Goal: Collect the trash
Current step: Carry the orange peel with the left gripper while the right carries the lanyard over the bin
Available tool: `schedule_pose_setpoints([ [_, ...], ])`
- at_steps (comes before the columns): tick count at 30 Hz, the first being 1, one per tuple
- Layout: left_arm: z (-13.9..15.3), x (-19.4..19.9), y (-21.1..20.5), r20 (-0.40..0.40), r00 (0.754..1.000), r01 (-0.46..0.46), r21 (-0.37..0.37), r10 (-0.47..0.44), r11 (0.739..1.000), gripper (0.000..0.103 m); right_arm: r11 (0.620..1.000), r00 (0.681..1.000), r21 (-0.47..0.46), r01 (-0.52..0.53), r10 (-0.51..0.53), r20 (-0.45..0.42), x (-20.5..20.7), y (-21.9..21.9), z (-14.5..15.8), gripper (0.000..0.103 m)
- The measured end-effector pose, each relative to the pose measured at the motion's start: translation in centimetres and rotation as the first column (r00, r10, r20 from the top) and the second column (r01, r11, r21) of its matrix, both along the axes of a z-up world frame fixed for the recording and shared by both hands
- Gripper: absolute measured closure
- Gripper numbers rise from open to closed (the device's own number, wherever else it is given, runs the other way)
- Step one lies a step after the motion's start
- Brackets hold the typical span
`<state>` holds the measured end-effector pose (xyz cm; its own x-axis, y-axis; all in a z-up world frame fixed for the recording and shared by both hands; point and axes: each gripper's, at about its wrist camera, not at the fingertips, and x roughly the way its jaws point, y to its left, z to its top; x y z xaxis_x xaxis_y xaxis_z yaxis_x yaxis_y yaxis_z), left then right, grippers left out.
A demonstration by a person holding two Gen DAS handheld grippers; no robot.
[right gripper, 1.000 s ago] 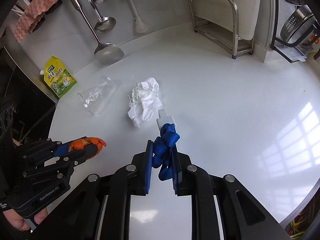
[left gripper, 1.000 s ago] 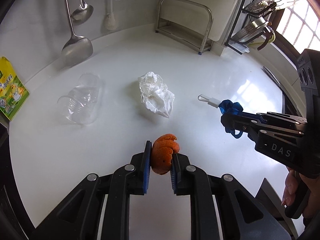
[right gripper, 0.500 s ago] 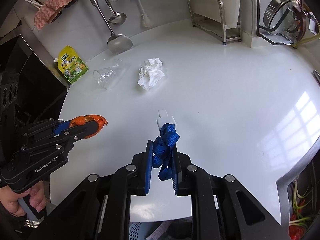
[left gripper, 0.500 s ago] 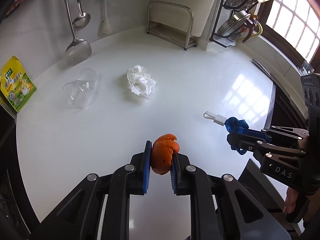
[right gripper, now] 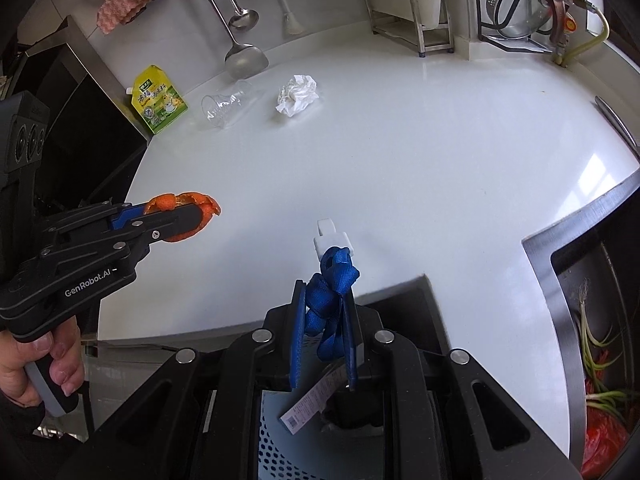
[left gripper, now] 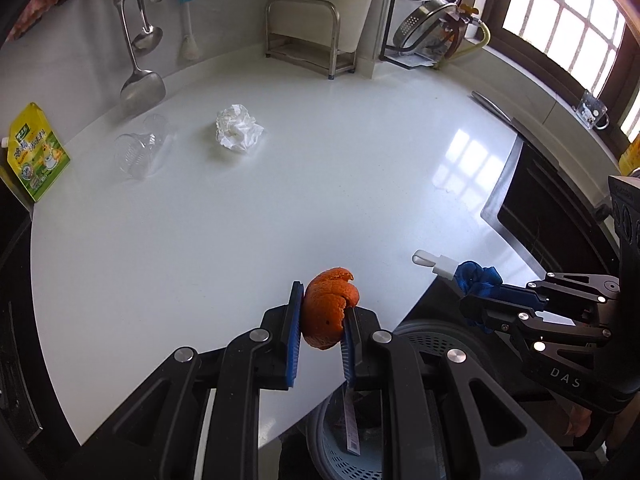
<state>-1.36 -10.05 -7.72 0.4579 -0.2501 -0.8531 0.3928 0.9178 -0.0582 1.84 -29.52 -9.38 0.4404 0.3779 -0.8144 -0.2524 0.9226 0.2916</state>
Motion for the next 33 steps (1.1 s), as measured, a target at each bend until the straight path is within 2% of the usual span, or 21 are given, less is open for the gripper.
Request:
schedule_pose_setpoints([
  [15,-2.7,-6.5,-2.4,-0.06,0.997,0.045,0.02,-0.044,0.999,0.086,0.999,0.998,-0.007,-0.037,0.036,-0.06,-8.0,-1.7,-3.1,0.087],
  [33,-7.5,-9.5,-4.5,-0.166,0.982,0.103,0.056,-0.092,0.993,0.086,0.999,0.988,-0.023,-0.036,0.032,-0.153,-11.4,-2.8,-6.5,0.087],
])
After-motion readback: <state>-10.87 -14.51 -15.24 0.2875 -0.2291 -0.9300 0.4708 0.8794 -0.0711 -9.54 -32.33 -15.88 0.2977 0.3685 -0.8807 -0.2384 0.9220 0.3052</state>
